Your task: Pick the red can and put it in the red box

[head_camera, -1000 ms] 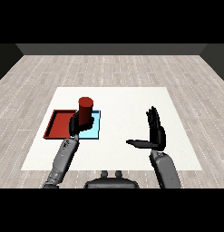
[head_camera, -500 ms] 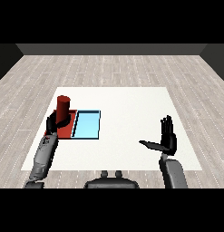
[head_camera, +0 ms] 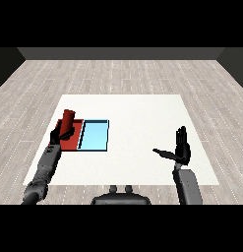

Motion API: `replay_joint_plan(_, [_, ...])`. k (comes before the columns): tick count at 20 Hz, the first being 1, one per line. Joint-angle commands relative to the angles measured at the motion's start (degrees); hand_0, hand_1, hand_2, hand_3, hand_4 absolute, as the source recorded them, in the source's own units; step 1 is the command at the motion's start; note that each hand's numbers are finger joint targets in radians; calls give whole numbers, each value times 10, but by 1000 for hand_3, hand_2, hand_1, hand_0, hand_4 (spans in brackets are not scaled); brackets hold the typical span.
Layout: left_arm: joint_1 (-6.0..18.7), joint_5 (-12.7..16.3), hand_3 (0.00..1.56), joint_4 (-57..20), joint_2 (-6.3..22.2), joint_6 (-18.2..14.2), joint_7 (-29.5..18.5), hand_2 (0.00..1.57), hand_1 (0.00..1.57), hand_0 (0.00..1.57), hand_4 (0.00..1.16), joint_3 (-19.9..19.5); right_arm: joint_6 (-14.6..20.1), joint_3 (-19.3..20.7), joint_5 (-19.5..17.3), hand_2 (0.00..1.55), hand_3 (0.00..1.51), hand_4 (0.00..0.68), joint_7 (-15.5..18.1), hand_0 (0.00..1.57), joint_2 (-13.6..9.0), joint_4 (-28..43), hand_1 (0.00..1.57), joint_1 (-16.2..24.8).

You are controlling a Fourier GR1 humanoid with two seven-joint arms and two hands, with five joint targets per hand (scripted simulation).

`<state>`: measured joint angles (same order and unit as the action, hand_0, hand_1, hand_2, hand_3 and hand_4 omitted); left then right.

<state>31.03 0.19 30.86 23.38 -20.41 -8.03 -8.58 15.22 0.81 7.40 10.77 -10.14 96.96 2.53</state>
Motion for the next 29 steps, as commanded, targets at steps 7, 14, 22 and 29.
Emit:
replay_joint_plan(7, [46,-43,585,-218,-5,-16,22,955,946,946,607,2,24,-5,-32,0,0,0,8,0,12,-46,0,-16])
replay_joint_plan(14, [84,-58,0,-268,31,18,71,0,0,0,0,7,2,15,-15,0,0,0,8,0,-5,-59,0,-48])
replay_joint_plan(22, [40,46,0,-163,37,62,-148,0,0,0,0,-96,-5,17,-3,0,0,0,-32,0,-20,41,0,-21])
replay_joint_plan(29, [33,134,0,2,-44,219,-342,0,0,0,0,-138,-61,-24,21,0,0,0,-3,0,-10,63,0,-5])
